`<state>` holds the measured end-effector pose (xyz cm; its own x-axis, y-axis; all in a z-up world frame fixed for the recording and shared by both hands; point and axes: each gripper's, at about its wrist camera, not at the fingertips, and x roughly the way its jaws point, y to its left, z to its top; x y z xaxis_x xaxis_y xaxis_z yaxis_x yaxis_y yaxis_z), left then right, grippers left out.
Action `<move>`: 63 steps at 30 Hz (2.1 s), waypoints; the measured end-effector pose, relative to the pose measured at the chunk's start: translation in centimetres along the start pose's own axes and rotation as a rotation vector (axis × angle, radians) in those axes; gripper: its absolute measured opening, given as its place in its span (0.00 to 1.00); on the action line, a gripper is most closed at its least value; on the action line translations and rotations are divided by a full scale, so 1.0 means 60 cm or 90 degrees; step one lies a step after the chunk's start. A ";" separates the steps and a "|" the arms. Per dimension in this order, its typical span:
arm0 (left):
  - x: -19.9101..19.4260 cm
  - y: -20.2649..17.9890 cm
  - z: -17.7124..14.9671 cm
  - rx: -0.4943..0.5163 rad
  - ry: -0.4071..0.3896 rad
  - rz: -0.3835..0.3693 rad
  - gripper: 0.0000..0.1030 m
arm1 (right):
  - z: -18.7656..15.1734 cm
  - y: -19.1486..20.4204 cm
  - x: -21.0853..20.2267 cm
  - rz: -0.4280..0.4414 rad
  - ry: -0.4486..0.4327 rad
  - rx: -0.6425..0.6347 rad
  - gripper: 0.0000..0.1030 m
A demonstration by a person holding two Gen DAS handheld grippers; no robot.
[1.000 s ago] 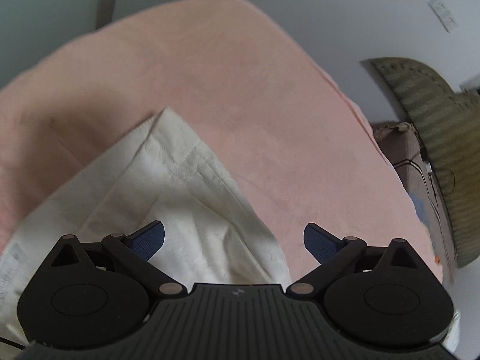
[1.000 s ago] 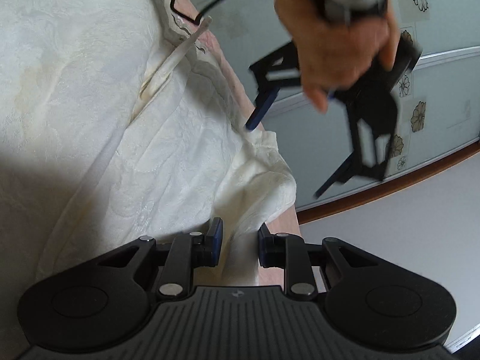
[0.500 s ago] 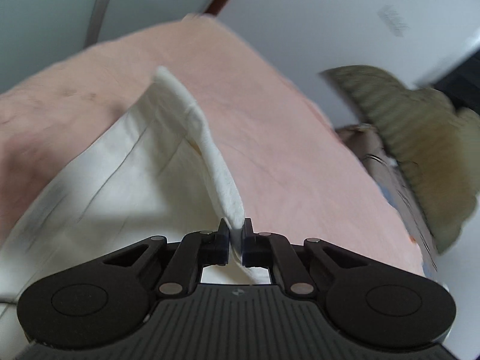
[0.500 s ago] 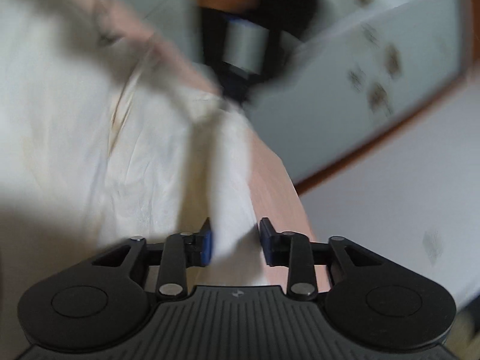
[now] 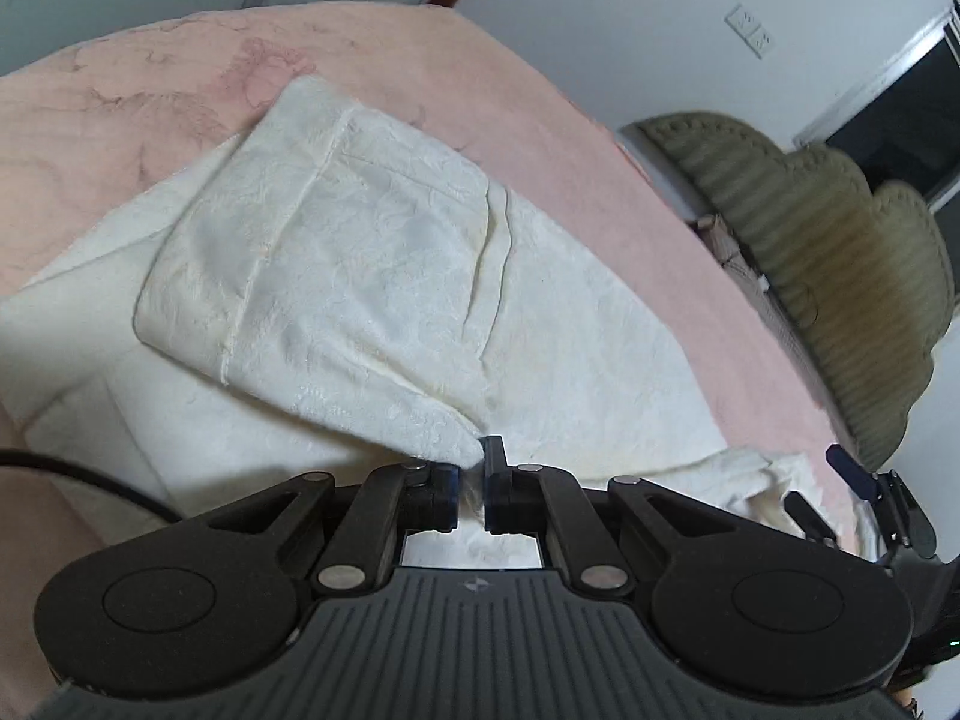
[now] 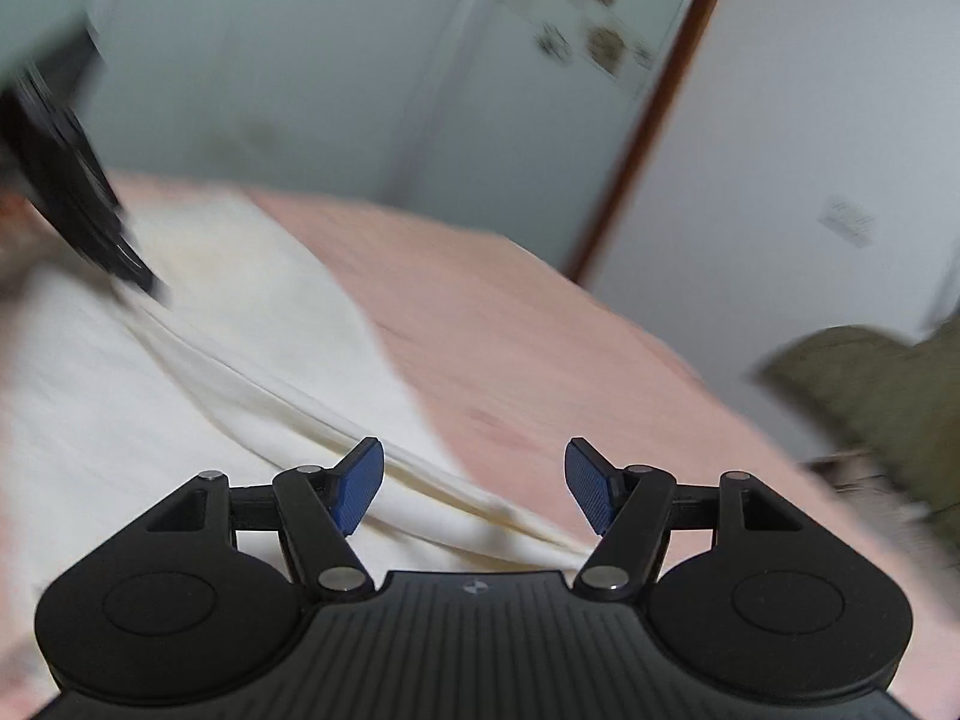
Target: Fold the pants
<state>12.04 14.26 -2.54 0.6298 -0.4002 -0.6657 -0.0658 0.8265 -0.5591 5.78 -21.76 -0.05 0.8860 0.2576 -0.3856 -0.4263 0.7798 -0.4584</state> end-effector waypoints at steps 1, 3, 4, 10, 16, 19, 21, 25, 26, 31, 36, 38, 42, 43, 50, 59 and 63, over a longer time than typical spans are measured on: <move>0.000 -0.001 0.002 -0.005 -0.006 -0.003 0.17 | 0.003 0.000 0.013 -0.012 0.009 -0.026 0.65; -0.007 0.006 -0.004 -0.016 -0.016 -0.001 0.23 | 0.008 0.006 0.031 0.005 0.015 -0.049 0.64; -0.006 0.006 -0.001 -0.021 -0.019 0.003 0.25 | 0.009 0.013 0.039 0.013 0.020 -0.060 0.64; -0.013 0.014 0.013 -0.061 -0.037 -0.001 0.36 | -0.007 0.053 0.073 0.033 0.049 -0.121 0.47; -0.014 0.007 0.016 -0.059 -0.074 0.011 0.21 | -0.008 0.051 0.085 0.057 0.083 -0.064 0.10; -0.033 -0.004 0.010 -0.015 -0.099 0.004 0.10 | -0.007 0.054 0.060 0.065 0.081 -0.039 0.07; -0.056 -0.010 0.004 0.022 -0.113 -0.002 0.08 | -0.007 0.052 0.029 0.081 0.075 -0.012 0.07; -0.104 0.001 -0.009 0.063 -0.111 -0.018 0.08 | -0.014 0.063 -0.046 0.135 0.068 0.040 0.06; -0.115 0.006 -0.014 0.069 -0.105 -0.023 0.08 | -0.018 0.069 -0.067 0.152 0.067 0.057 0.06; -0.124 0.022 -0.039 0.130 -0.062 0.006 0.09 | -0.036 0.110 -0.134 0.212 0.082 0.118 0.06; -0.103 0.037 -0.046 0.119 -0.042 0.030 0.12 | -0.058 0.140 -0.153 0.218 0.097 0.157 0.06; -0.106 0.039 -0.051 0.132 -0.046 0.035 0.16 | -0.061 0.149 -0.162 0.216 0.099 0.158 0.06; -0.109 0.041 -0.057 0.123 -0.044 0.042 0.18 | -0.071 0.160 -0.164 0.231 0.110 0.175 0.06; -0.111 0.041 -0.059 0.121 -0.045 0.045 0.18 | -0.074 0.161 -0.157 0.230 0.113 0.180 0.06; -0.144 0.002 -0.061 0.142 -0.036 0.096 0.26 | -0.099 0.148 -0.146 0.224 0.094 0.274 0.06; -0.159 -0.141 -0.092 0.333 -0.097 0.042 0.50 | -0.144 0.050 -0.235 0.166 0.007 0.450 0.08; -0.095 -0.198 -0.123 0.372 -0.033 -0.043 0.50 | -0.218 -0.023 -0.288 -0.065 0.072 0.555 0.08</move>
<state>3.54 3.83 4.25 0.6561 -0.4520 -0.6043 0.4034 0.8868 -0.2253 -11.34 -34.75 -3.25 0.8687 0.1413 -0.4748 -0.0146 0.9654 0.2604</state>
